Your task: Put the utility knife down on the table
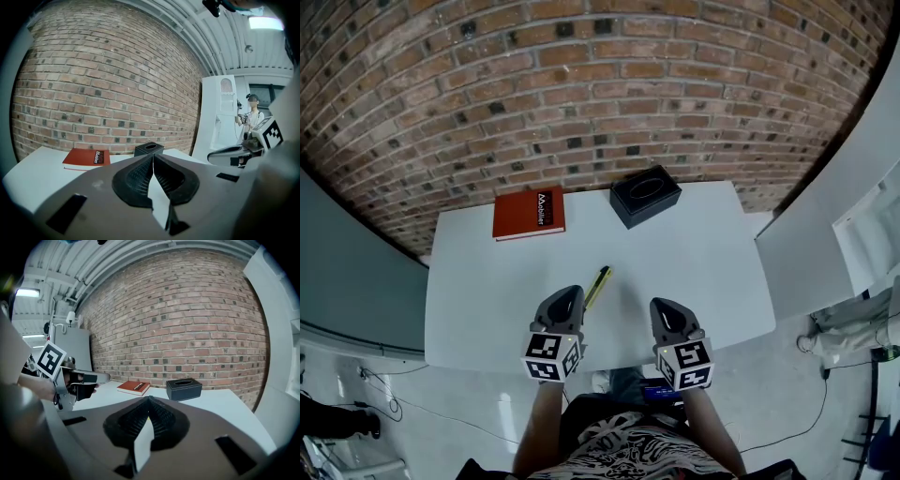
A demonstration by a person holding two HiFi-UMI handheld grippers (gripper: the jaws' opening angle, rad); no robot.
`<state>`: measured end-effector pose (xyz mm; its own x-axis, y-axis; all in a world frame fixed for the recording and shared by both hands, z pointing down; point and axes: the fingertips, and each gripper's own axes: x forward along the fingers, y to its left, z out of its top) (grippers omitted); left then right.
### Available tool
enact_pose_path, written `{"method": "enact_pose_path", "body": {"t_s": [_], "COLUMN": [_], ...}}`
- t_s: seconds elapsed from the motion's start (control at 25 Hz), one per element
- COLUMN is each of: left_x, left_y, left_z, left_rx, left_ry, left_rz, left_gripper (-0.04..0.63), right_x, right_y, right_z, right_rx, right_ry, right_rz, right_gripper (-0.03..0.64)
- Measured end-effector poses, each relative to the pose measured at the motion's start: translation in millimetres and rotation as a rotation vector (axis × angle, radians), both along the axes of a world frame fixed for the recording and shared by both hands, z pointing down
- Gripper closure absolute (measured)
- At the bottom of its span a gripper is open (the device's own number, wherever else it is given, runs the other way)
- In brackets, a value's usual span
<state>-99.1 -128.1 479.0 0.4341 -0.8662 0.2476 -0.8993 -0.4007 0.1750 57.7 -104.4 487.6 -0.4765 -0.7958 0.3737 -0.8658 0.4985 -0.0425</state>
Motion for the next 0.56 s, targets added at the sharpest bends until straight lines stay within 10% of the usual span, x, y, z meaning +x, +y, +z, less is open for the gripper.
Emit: {"method": "enact_pose_path", "body": {"t_s": [0.56], "left_x": [-4.9], "left_y": [-1.0], "left_z": [10.8], "left_rx": [-0.052], "left_ry": [0.017], "left_rz": [-0.016], "left_gripper": [0.581], "right_x": [0.0], "right_y": [2.0], "right_z": [2.1], "right_rx": [-0.009], "right_ry": [0.001], "right_rz": [0.014], "right_gripper": [0.617]}}
